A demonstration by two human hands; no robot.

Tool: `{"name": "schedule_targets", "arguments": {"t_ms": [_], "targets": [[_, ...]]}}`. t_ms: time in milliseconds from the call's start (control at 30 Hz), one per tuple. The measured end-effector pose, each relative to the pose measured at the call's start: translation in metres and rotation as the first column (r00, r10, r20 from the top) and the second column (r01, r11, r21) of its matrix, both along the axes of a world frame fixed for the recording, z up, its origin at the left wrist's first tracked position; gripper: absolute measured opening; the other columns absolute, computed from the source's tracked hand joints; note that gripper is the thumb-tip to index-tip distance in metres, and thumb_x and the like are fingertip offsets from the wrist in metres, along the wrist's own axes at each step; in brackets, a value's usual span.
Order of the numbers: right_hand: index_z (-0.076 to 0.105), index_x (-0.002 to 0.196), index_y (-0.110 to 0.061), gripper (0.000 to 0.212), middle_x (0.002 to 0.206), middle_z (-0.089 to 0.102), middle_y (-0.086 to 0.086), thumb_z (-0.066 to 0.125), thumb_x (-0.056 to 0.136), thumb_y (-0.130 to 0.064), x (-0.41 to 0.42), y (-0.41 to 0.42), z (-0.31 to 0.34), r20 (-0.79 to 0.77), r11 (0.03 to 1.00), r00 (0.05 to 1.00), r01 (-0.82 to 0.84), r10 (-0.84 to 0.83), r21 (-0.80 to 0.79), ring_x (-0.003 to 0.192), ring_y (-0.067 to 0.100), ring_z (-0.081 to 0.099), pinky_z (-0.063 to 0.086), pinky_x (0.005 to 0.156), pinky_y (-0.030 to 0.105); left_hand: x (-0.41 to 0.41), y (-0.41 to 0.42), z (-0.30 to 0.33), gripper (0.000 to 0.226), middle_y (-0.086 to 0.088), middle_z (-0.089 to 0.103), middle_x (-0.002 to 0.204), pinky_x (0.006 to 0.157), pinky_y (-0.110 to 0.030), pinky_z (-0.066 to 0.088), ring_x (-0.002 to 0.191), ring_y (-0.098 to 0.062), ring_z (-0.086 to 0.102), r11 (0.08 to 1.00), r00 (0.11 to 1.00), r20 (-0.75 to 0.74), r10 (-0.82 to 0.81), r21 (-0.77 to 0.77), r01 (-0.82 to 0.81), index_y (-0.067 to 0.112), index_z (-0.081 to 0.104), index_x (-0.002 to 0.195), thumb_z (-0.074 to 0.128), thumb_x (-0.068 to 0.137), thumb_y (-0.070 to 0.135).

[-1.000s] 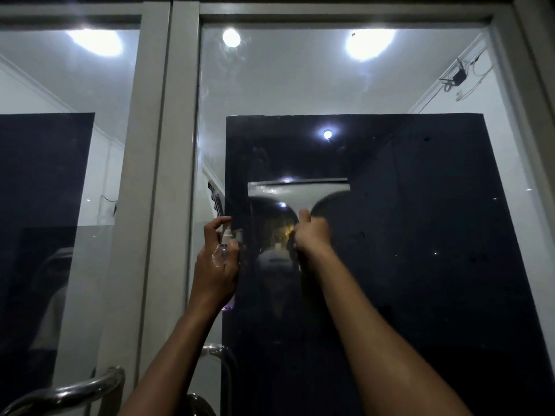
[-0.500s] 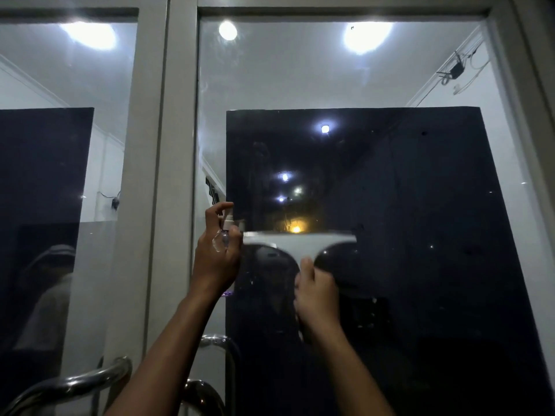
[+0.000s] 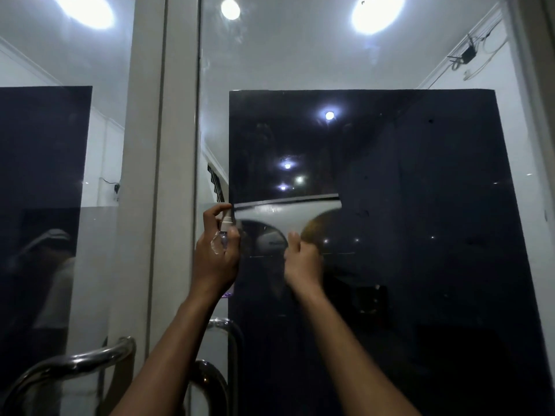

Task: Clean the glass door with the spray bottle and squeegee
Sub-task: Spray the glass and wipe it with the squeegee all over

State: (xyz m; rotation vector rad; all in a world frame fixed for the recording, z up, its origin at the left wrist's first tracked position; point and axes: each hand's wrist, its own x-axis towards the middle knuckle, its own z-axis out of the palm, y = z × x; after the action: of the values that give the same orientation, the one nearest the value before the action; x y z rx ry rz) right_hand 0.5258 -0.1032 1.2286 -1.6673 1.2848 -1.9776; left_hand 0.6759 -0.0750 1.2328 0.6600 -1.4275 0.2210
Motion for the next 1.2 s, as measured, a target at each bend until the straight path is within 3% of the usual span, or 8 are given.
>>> {"name": "schedule_targets", "arguments": {"t_ms": [167, 267, 400, 567, 867, 933, 1034, 1200], "targets": [[0.049, 0.058, -0.018, 0.053, 0.063, 0.056, 0.0, 0.039, 0.107, -0.037, -0.016, 0.009, -0.128, -0.023, 0.98, 0.999, 0.047, -0.044, 0.194, 0.073, 0.027, 0.061, 0.036, 0.065, 0.032, -0.002, -0.009, -0.026, 0.032, 0.038, 0.061, 0.095, 0.061, -0.043, 0.059, 0.074, -0.011, 0.067, 0.999, 1.0, 0.003, -0.026, 0.035, 0.025, 0.03, 0.038, 0.137, 0.045, 0.107, 0.021], [0.05, 0.054, -0.023, 0.054, 0.06, 0.058, -0.002, 0.044, 0.105, -0.038, -0.032, 0.014, -0.184, 0.068, 0.941, 0.996, 0.025, -0.051, 0.338, 0.077, 0.024, 0.06, 0.046, 0.078, 0.033, -0.003, -0.011, -0.039, 0.035, 0.012, 0.066, 0.088, 0.058, -0.051, 0.058, 0.066, -0.017, 0.067, 0.996, 0.999, -0.01, -0.045, 0.076, 0.046, 0.03, 0.038, 0.137, 0.046, 0.107, 0.016], [0.048, 0.046, -0.023, 0.058, 0.043, 0.052, -0.005, 0.051, 0.102, -0.035, -0.043, 0.025, -0.196, 0.113, 0.966, 0.992, 0.03, -0.061, 0.258, 0.061, 0.022, 0.06, 0.051, 0.074, 0.034, -0.007, -0.008, -0.043, 0.035, 0.007, 0.064, 0.083, 0.056, -0.039, 0.054, 0.064, -0.013, 0.065, 0.998, 1.0, -0.003, -0.021, 0.059, 0.021, 0.041, 0.037, 0.132, 0.047, 0.106, 0.02], [0.043, 0.052, -0.017, 0.057, 0.044, 0.046, -0.002, 0.043, 0.105, -0.036, -0.054, 0.026, -0.117, 0.128, 1.0, 0.992, 0.012, -0.01, -0.012, 0.047, 0.013, 0.047, 0.043, 0.057, 0.037, -0.02, -0.005, -0.024, 0.035, 0.002, 0.064, 0.094, 0.065, -0.056, 0.057, 0.068, -0.025, 0.065, 0.997, 0.998, 0.013, -0.057, 0.054, 0.057, 0.038, 0.036, 0.135, 0.046, 0.107, 0.021], [0.053, 0.072, -0.018, 0.041, 0.079, 0.056, 0.016, 0.035, 0.103, -0.037, -0.074, 0.007, 0.145, 0.104, 0.977, 0.992, -0.046, 0.069, -0.208, 0.079, 0.038, 0.06, 0.052, 0.079, 0.054, -0.043, 0.001, 0.068, 0.031, -0.009, 0.065, 0.088, 0.07, -0.058, 0.057, 0.072, -0.031, 0.065, 0.997, 0.998, 0.059, -0.031, -0.069, 0.035, 0.03, 0.038, 0.134, 0.045, 0.105, 0.022], [0.056, 0.084, -0.014, 0.039, 0.085, 0.056, 0.016, 0.032, 0.104, -0.037, -0.077, 0.01, 0.192, 0.088, 0.982, 0.995, -0.03, 0.047, -0.184, 0.081, 0.036, 0.061, 0.056, 0.081, 0.053, -0.046, 0.002, 0.085, 0.031, -0.011, 0.064, 0.087, 0.071, -0.059, 0.057, 0.073, -0.033, 0.066, 0.996, 0.997, 0.066, -0.03, -0.086, 0.035, 0.026, 0.038, 0.136, 0.044, 0.106, 0.018], [0.048, 0.083, -0.016, 0.034, 0.076, 0.051, 0.007, 0.031, 0.106, -0.035, -0.09, 0.008, 0.23, 0.106, 0.991, 0.989, -0.089, 0.099, -0.097, 0.061, 0.023, 0.052, 0.05, 0.056, 0.034, -0.052, 0.003, 0.104, 0.032, -0.013, 0.062, 0.085, 0.07, -0.059, 0.057, 0.074, -0.035, 0.065, 0.993, 0.996, 0.076, -0.044, -0.105, 0.051, 0.025, 0.038, 0.137, 0.044, 0.106, 0.018], [0.045, 0.074, -0.012, 0.044, 0.059, 0.045, 0.01, 0.03, 0.106, -0.039, -0.11, -0.002, 0.174, 0.203, 0.986, 0.971, -0.143, 0.124, 0.081, 0.034, 0.019, 0.04, 0.033, 0.038, 0.022, -0.063, 0.001, 0.101, 0.034, -0.012, 0.062, 0.083, 0.064, -0.057, 0.057, 0.071, -0.033, 0.066, 0.987, 0.994, 0.082, -0.066, -0.139, 0.077, 0.024, 0.039, 0.137, 0.046, 0.105, 0.016]]}}
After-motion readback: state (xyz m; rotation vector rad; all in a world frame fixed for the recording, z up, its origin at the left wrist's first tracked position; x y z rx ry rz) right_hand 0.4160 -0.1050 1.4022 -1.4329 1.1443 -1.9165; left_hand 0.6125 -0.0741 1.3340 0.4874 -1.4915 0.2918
